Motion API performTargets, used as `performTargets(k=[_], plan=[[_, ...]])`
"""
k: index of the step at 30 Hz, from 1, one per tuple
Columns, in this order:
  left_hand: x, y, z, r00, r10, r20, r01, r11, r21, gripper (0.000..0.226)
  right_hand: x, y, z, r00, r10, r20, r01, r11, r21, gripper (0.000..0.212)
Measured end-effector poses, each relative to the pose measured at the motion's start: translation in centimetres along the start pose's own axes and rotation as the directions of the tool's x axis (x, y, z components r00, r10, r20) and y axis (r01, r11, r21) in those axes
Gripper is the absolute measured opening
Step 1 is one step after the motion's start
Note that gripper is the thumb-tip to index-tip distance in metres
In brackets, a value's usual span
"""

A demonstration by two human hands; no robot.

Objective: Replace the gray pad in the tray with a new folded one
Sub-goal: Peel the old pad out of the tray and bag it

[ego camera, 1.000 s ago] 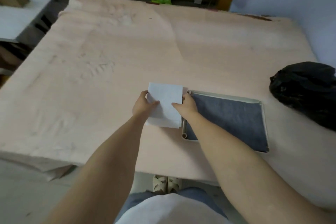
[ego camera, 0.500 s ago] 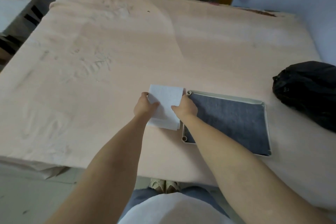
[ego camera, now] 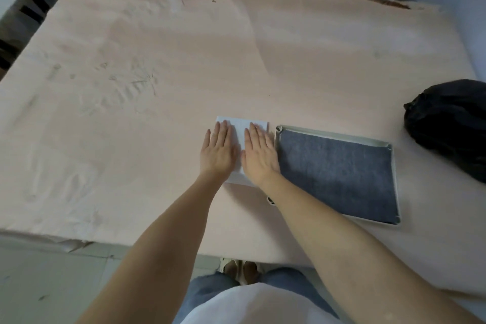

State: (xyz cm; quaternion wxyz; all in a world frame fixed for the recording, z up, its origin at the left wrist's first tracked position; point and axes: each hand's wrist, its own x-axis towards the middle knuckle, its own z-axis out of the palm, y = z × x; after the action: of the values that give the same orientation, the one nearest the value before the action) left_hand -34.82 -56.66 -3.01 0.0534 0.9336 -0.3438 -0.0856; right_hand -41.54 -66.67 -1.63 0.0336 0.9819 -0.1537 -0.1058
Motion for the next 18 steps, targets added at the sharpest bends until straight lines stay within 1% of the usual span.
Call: performTargets(k=[2,4,8,12,18], plan=[[0.2,0.4,0.6,0.999,0.019,0.037,-0.021,0.999,0.044,0.066,0.4,-0.1,0.5,0.999,-0.033,0.029,0.035,0.996,-0.078,0.057],[0.2,0.3,1.4,0.999,0.024,0.034,-0.025,0.999,0.045,0.075,0.5,-0.2,1.1,0.999,-0.032,0.043,0.036,0.996,-0.081,0.056],[0.2,0.0,2.2,1.000,0.029,0.012,-0.029,0.999,0.030,0.072,0.6,0.3,2.3,0.998,-0.035,0.054,0.039,0.996,-0.084,0.057],[0.2,-0.2,2.8,1.000,0.020,-0.008,-0.020,1.000,-0.022,0.068,0.7,0.1,2.4,0.998,-0.026,0.062,0.030,0.996,-0.080,0.058],[0.2,-0.4,3.1,0.999,0.034,-0.018,-0.035,0.998,-0.056,0.068,0.7,0.0,2.0,0.996,-0.011,0.086,0.015,0.999,-0.047,0.057]])
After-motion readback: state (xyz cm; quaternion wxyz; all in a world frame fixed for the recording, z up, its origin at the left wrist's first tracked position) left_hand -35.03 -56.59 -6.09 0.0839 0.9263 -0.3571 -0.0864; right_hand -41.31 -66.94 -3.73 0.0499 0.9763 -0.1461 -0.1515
